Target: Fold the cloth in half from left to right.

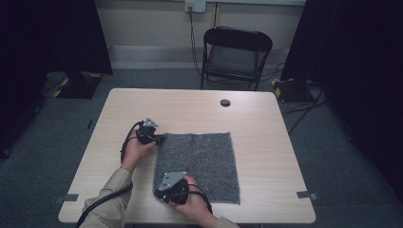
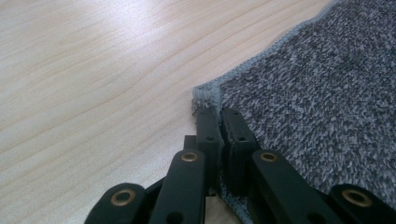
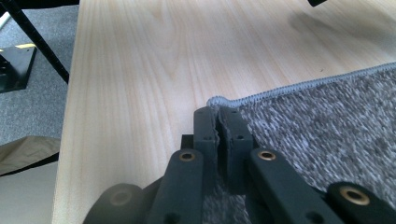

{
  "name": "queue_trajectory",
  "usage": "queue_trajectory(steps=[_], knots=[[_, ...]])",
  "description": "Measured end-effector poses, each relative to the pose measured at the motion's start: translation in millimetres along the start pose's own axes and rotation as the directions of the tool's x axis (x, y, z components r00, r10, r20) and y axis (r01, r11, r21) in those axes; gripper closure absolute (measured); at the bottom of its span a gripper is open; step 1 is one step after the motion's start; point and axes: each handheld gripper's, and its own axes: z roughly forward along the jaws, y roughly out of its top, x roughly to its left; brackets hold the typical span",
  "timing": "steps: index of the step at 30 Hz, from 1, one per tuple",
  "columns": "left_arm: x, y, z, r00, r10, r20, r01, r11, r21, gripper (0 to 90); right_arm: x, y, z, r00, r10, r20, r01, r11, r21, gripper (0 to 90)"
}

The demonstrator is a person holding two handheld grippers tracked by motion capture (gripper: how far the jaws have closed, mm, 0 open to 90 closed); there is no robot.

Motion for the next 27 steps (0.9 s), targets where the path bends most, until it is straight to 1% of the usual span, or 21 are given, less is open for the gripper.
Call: queue_trajectory(steps=[3, 10, 15, 27], knots=[[-0.6, 1.4, -0.7, 1.0, -0.003, 0.001, 0.003, 1.0, -0.002, 86.8, -0.8, -0.3, -0.8, 1.0, 0.007, -0.001, -0.007, 1.0, -0.009, 86.6], [-0.8, 3.3, -2.5, 1.0, 0.001, 0.0, -0.001, 1.0, -0.003, 87.0, -0.5, -0.3, -0.7, 1.0, 0.008, -0.004, -0.008, 1.0, -0.007, 86.6], [-0.9, 5.0, -5.2, 1.0, -0.009, 0.005, 0.009, 0.9999, -0.007, 87.0, -0.4, 0.0, -1.3, 0.9999, 0.01, -0.006, -0.01, 1.0, -0.011, 86.6], [-1.7, 11.5, -11.7, 0.9999, -0.01, 0.006, 0.01, 0.9998, -0.019, 87.1, 1.8, 5.7, -3.2, 0.9999, 0.0, -0.01, -0.001, 1.0, -0.026, 86.6]])
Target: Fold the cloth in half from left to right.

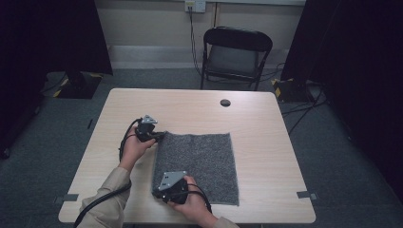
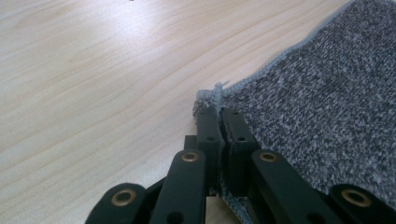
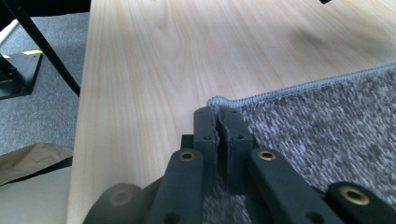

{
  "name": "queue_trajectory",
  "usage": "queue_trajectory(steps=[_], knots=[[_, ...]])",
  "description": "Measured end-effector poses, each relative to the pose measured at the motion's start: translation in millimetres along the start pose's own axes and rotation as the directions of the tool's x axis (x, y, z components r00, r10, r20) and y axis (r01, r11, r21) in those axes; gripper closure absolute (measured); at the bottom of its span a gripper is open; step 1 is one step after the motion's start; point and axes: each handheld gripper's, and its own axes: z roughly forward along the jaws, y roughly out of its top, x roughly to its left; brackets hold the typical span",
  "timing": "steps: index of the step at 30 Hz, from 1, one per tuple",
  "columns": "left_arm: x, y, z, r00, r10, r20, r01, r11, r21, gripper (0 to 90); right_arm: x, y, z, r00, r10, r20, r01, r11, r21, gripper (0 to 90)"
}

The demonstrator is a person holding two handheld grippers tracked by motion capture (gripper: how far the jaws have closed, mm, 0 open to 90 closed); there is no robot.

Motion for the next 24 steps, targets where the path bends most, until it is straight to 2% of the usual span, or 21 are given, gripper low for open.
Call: queue_trajectory(steps=[16, 24], knots=[[0.6, 6.9, -7.4, 0.9999, -0.012, 0.011, 0.012, 0.9999, -0.01, 87.2, -1.1, 4.2, -4.2, 0.9997, 0.022, -0.013, -0.022, 0.999, -0.027, 86.6], [0.8, 10.1, -11.5, 0.9996, -0.023, 0.012, 0.024, 0.9996, -0.018, 87.4, 0.6, 7.7, -5.6, 0.9997, 0.017, -0.017, -0.017, 0.999, -0.035, 86.6]])
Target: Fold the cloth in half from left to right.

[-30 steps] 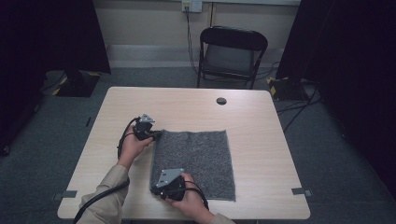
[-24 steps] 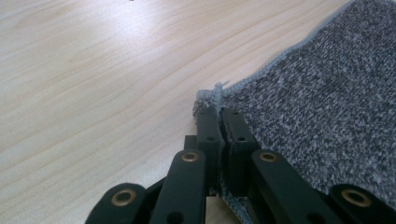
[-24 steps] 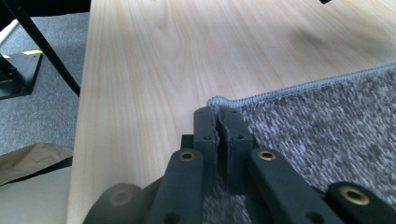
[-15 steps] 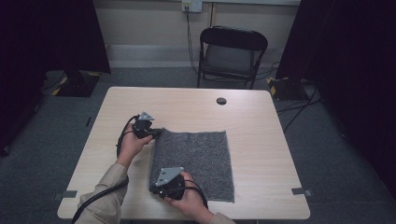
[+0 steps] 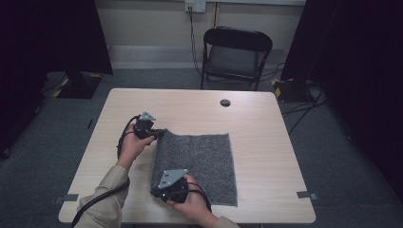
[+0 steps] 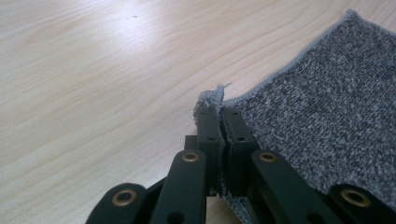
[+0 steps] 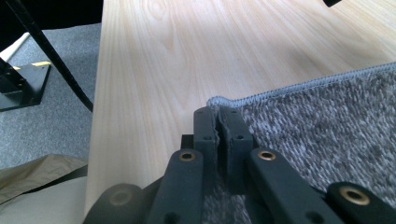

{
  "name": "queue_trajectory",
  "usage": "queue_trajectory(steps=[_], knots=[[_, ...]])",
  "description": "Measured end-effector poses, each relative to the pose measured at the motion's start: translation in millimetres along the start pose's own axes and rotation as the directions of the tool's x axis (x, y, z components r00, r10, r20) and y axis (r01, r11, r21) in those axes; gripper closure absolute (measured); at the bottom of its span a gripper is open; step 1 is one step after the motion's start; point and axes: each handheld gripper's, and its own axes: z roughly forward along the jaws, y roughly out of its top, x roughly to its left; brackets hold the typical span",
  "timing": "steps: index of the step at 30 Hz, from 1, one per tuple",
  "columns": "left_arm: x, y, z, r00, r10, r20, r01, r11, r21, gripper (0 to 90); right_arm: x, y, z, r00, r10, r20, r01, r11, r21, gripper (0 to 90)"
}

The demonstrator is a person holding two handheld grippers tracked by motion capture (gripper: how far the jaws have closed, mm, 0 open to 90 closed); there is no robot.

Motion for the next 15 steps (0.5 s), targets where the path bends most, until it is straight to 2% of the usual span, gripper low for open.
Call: queue_trajectory(steps=[15], knots=[[-0.8, 7.7, -7.3, 1.0, 0.0, 0.006, 0.0, 1.0, -0.002, 87.5, 0.1, 5.0, -4.7, 1.0, -0.004, -0.003, 0.004, 1.0, -0.009, 86.6]])
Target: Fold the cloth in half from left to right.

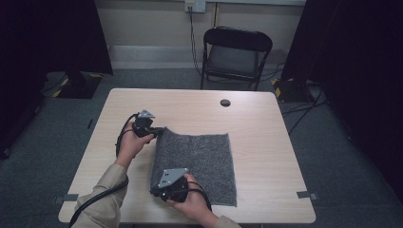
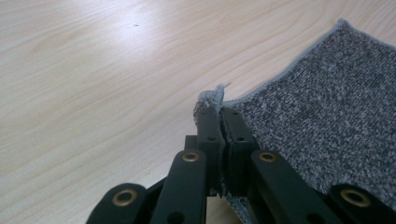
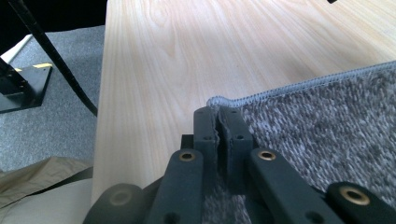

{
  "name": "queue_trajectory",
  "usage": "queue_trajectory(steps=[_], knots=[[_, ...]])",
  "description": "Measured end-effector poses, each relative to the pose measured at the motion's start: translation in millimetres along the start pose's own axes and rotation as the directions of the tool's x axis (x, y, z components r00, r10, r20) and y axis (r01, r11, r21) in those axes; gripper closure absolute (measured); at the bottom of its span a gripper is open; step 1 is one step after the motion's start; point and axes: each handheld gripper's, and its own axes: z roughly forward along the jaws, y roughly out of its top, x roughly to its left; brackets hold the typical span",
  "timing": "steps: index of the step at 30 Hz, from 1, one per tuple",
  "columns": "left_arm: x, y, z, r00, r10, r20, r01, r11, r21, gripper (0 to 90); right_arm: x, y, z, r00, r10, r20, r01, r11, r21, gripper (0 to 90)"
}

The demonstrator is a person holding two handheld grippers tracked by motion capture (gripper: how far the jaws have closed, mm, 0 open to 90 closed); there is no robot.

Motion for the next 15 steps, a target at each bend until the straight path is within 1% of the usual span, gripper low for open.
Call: queue_trajectory(steps=[2, 3, 6, 7, 8, 10, 11, 12, 15], knots=[[-0.4, 1.6, -1.0, 1.0, 0.002, -0.001, -0.002, 1.0, -0.003, 87.5, -0.1, 0.5, -0.5, 1.0, 0.0, 0.0, 0.0, 1.0, -0.001, 86.6], [-0.3, 2.6, -1.9, 1.0, 0.008, 0.0, -0.008, 1.0, 0.004, 87.5, -0.1, 1.2, -1.1, 1.0, 0.002, 0.0, -0.002, 1.0, -0.003, 86.6], [-0.4, 5.9, -4.6, 0.9999, 0.01, -0.005, -0.01, 0.9999, 0.004, 87.5, 0.4, 4.2, -3.1, 1.0, -0.002, 0.001, 0.002, 1.0, -0.009, 86.6], [-0.8, 6.6, -5.1, 1.0, 0.007, -0.003, -0.007, 1.0, -0.002, 87.6, 0.4, 4.8, -3.5, 1.0, -0.002, 0.0, 0.002, 1.0, -0.011, 86.6], [-0.6, 7.6, -6.2, 0.9999, 0.013, -0.006, -0.013, 0.9999, 0.002, 87.5, 0.3, 5.7, -4.2, 1.0, -0.002, -0.001, 0.002, 1.0, -0.013, 86.6], [-0.9, 8.3, -7.0, 0.9999, 0.01, -0.005, -0.01, 0.9999, -0.001, 87.5, 0.2, 7.3, -5.3, 1.0, 0.0, 0.0, 0.0, 1.0, -0.019, 86.6], [-0.7, 10.3, -9.2, 0.9998, 0.018, -0.007, -0.018, 0.9998, 0.003, 87.5, 0.1, 8.0, -5.7, 1.0, -0.003, -0.002, 0.003, 1.0, -0.02, 86.6], [-1.0, 11.1, -9.9, 0.9999, 0.012, -0.006, -0.012, 0.9999, -0.002, 87.6, 0.1, 8.7, -6.2, 1.0, -0.004, 0.0, 0.004, 1.0, -0.019, 86.6], [-0.7, 13.0, -11.8, 0.9999, 0.016, -0.006, -0.016, 0.9999, 0.001, 87.5, 0.5, 10.0, -7.0, 1.0, -0.004, -0.001, 0.004, 1.0, -0.022, 86.6]])
